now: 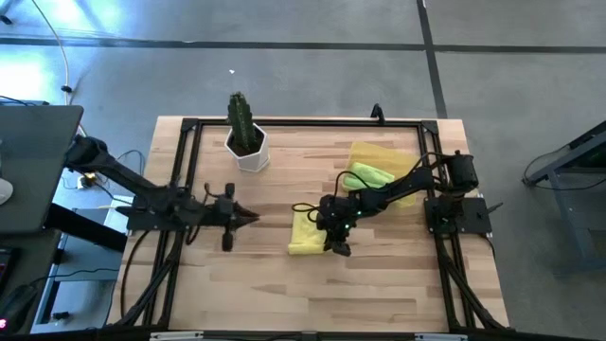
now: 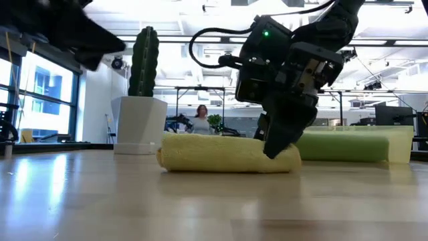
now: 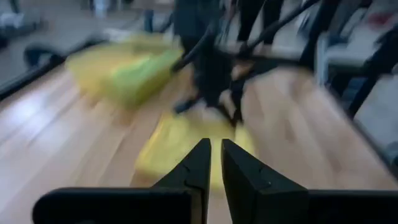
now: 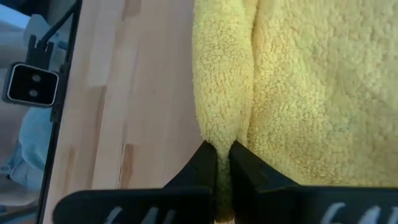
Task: Roll microfiber towels into tight, uniform cylinder then place into a basket
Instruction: Roll the yellow microfiber cloth
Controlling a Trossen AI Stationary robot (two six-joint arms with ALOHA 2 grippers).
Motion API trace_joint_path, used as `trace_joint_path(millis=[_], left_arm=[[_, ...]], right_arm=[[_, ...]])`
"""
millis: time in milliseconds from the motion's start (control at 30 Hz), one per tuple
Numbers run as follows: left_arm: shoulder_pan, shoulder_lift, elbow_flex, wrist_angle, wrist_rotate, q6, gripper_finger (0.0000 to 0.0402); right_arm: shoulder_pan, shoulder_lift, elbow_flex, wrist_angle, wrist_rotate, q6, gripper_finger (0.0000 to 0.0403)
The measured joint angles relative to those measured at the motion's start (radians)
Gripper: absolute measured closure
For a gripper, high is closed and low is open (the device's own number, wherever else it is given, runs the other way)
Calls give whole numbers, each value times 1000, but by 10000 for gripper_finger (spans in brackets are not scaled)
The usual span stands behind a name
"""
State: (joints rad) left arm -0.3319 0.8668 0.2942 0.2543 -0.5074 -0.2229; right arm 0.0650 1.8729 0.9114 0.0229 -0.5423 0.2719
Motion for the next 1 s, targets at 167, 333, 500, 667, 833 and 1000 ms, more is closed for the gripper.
trace_joint_path(millis=[167, 333, 500, 667, 833, 1000], left_arm=[[30, 159, -99, 416, 16, 44, 345], [44, 341, -46, 447, 143, 78, 302], [40, 517, 49, 445, 204, 245, 290], [44, 682, 149, 450, 211, 319, 303], [46, 840, 222, 447, 250, 310, 310], [43, 919, 258, 510, 272, 305, 312]], right_arm=[[0, 0, 0, 11, 17, 24, 400], [-2, 0, 0, 30, 18, 43, 400], [-2, 0, 1, 46, 19, 45, 400], [-2, 0, 1, 49, 25, 44, 400], [-2, -1, 1, 47, 44, 44, 400], [-2, -1, 1, 40, 44, 44, 400]])
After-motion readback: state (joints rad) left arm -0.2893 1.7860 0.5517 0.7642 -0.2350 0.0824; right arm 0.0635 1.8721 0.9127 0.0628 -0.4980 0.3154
